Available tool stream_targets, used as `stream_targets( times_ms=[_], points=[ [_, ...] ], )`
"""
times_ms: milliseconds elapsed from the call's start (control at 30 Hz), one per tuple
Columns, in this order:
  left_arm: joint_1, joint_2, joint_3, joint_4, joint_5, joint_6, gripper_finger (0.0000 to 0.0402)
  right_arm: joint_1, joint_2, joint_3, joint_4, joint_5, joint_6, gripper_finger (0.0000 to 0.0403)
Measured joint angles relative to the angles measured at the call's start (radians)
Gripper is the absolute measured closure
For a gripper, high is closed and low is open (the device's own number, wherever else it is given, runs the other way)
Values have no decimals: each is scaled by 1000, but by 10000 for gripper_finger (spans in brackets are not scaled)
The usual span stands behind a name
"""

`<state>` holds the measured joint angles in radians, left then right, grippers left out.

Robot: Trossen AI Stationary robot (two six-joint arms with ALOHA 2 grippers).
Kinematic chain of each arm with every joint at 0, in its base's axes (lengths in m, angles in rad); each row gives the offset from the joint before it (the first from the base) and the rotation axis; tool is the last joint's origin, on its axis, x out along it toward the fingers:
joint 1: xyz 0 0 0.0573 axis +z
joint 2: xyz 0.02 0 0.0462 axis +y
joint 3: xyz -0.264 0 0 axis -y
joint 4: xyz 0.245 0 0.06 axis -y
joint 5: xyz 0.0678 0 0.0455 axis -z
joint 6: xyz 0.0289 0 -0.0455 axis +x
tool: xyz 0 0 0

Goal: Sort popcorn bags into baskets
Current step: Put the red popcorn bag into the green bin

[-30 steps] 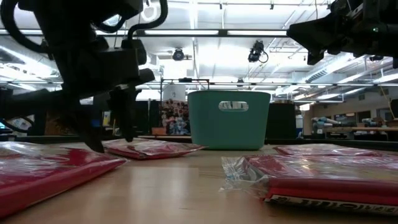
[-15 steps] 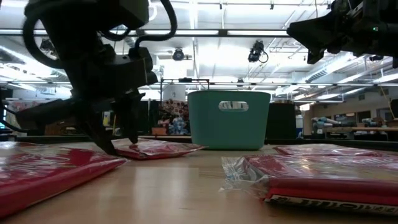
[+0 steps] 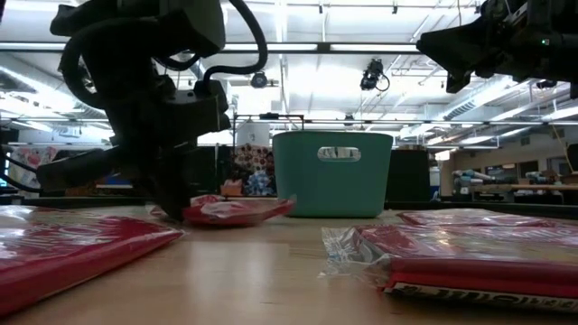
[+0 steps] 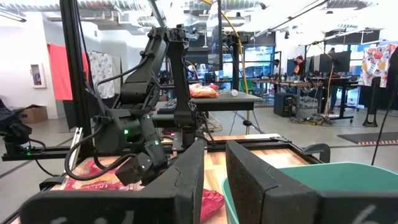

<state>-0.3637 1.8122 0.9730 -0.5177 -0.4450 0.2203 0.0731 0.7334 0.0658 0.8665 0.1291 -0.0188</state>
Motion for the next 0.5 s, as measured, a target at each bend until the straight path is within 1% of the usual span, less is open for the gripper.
stream_targets(
  times_ms=[100,233,500],
  points=[
    [-1,0,0,1,-4,-1,393,0,0,0,0,0,0,330],
    [-12,-17,-1,-14,-52,23,397,0,0,0,0,0,0,330],
    [-8,-157,8,-40,-116,26,400,0,0,0,1,-1,0,330]
  ],
)
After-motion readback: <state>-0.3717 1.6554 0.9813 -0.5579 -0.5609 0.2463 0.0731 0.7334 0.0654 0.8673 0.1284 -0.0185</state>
